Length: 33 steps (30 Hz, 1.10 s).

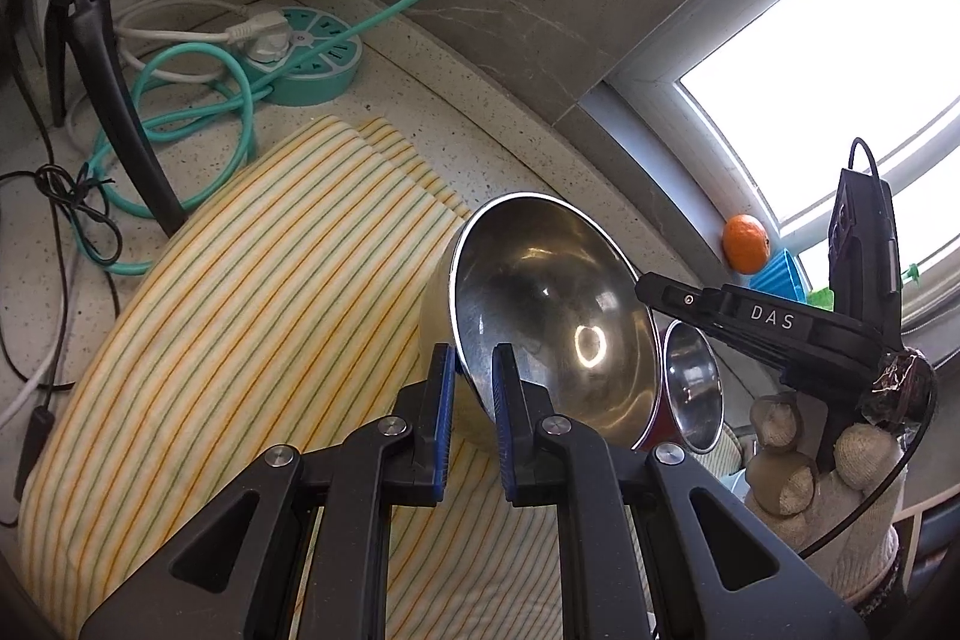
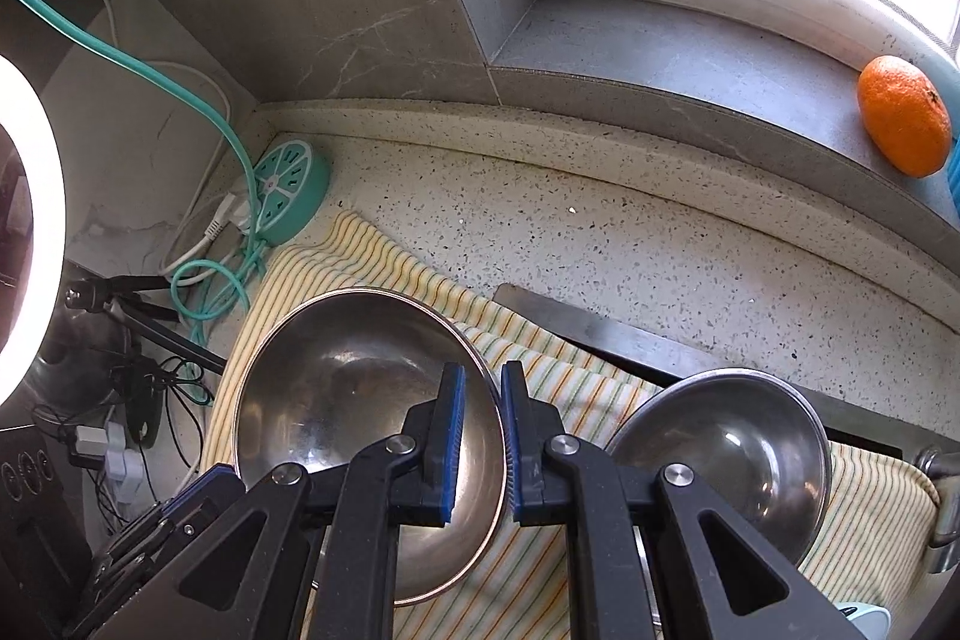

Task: Organize plates and bowls
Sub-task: 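Move both grippers to the rim of the large steel bowl, then close both grippers on the rim of the large steel bowl, then lift the large steel bowl off the cloth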

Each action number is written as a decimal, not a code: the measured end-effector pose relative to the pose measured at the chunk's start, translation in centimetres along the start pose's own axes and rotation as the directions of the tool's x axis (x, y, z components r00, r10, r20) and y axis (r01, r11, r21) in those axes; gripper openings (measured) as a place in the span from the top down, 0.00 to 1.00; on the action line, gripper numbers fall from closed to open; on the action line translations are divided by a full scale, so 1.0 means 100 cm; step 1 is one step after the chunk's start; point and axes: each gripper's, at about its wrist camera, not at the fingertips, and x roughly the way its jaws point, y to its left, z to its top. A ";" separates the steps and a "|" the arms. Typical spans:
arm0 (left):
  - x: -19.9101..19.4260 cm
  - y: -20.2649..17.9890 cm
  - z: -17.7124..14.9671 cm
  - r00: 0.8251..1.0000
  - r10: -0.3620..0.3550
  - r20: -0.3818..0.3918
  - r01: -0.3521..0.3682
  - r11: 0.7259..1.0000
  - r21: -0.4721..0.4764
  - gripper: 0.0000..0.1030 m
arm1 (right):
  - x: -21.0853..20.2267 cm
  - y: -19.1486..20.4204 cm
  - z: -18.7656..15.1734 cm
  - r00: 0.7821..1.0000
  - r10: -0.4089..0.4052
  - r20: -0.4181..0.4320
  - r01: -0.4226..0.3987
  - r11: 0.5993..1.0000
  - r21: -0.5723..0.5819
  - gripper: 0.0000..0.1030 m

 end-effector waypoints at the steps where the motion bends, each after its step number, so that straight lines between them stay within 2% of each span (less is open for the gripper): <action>1: 0.002 0.001 0.000 1.000 0.001 -0.006 -0.001 1.000 -0.003 0.89 | 0.001 0.000 0.000 1.000 -0.003 -0.002 0.003 1.000 -0.003 0.89; 8: 0.005 0.004 0.001 1.000 0.000 -0.022 0.000 1.000 -0.006 0.90 | 0.011 -0.002 -0.002 0.999 -0.007 -0.031 0.007 1.000 0.003 0.90; 19: 0.002 0.006 0.003 1.000 0.002 -0.017 -0.002 1.000 -0.007 0.90 | 0.008 0.001 -0.007 0.999 -0.020 -0.029 0.020 1.000 -0.001 0.91; 33: -0.024 0.015 -0.001 1.000 -0.005 -0.003 0.005 1.000 -0.006 0.90 | -0.013 0.020 -0.025 0.999 0.005 -0.031 -0.006 1.000 -0.006 0.91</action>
